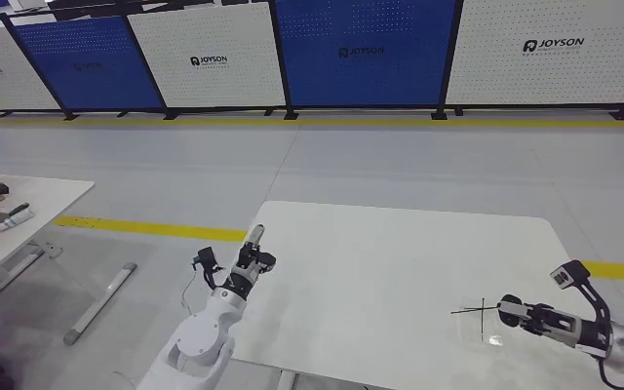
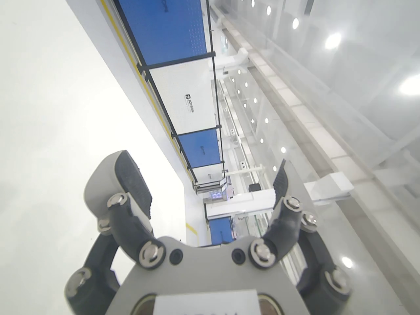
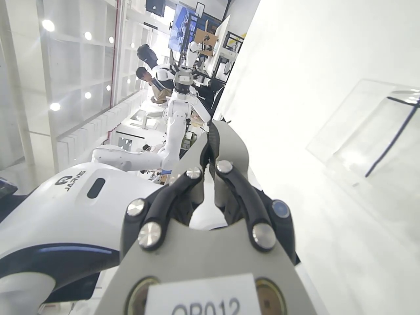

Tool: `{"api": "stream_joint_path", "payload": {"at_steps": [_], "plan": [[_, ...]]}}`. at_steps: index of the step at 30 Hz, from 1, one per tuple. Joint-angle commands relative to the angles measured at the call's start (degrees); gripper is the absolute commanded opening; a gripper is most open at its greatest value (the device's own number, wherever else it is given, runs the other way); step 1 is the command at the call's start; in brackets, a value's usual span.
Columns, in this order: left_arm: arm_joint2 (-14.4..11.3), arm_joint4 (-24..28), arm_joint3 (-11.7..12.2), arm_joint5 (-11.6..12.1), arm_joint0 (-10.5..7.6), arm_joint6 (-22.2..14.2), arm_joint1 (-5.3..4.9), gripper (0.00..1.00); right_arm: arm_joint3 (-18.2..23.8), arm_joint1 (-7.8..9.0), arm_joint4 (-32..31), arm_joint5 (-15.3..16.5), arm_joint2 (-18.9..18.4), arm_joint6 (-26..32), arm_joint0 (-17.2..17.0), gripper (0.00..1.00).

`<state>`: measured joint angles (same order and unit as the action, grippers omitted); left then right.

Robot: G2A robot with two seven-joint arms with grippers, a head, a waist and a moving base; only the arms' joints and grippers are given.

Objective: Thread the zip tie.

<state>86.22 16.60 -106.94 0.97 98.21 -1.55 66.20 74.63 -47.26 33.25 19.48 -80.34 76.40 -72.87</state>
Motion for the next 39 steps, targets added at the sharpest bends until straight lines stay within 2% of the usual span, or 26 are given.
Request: {"api": "stream_joint_path", "payload": {"at_steps": [1, 4, 12, 14, 16, 18, 20, 23, 26, 28, 30, 39], "plan": [[-2.0, -2.1, 0.1, -1.2, -1.05, -1.0, 0.1, 1.0, 0.0, 0.0, 0.0, 0.0, 0.0, 0.0, 0.0, 0.0], [-3.4, -2.8, 1.8, -5.8, -3.46, -5.1, 0.02, 1.0, 0.0, 0.0, 0.0, 0.0, 0.0, 0.0, 0.0, 0.0], [-3.4, -2.8, 1.8, -5.8, -3.46, -5.1, 0.02, 1.0, 0.3, -0.06, 0.3, -0.3, 0.2, -0.3, -0.2, 0.0], [-3.4, -2.8, 1.8, -5.8, -3.46, -5.1, 0.02, 1.0, 1.2, -0.3, 3.3, -1.1, 0.8, 1.1, -0.7, 0.0], [-2.9, -3.3, 2.1, -4.2, -3.21, -4.2, 0.04, 1.0, 1.5, -0.65, 4.9, -0.3, 1.2, -0.8, -1.0, 0.0], [-3.2, -6.2, 1.3, -2.0, -2.08, -4.9, -0.07, 1.0, 2.7, -1.13, 7.7, -0.1, 2.0, -2.3, -1.5, 0.0], [-4.3, -9.5, 0.5, -1.0, -1.45, -6.3, -0.18, 1.0, 3.9, -1.45, 8.2, 0.0, 2.6, -3.8, -1.7, 0.0], [-7.4, -15.9, -0.5, -0.2, -1.78, -8.6, -0.25, 1.0, 6.6, -2.11, 6.3, 0.0, 3.6, -9.3, -2.5, 0.0], [-11.2, -21.5, -0.1, -0.7, -3.6, -10.4, -0.14, 1.0, 8.6, -2.69, 2.8, 0.0, 5.0, -12.8, -3.4, 0.0], [-14.2, -24.4, 1.0, -1.5, -5.36, -11.5, 0.07, 1.0, 9.1, -2.99, 0.4, -0.2, 6.5, -13.4, -3.8, 0.0], [-15.8, -25.1, 2.1, -2.3, -6.89, -11.5, 0.31, 1.0, 8.7, -3.13, 0.6, -3.0, 7.7, -11.5, -3.3, 0.0], [-15.8, -25.1, 2.1, -2.3, -6.89, -11.5, 0.31, 1.0, 8.6, -3.14, 0.9, -3.6, 7.9, -10.8, -3.1, 0.0]]}}
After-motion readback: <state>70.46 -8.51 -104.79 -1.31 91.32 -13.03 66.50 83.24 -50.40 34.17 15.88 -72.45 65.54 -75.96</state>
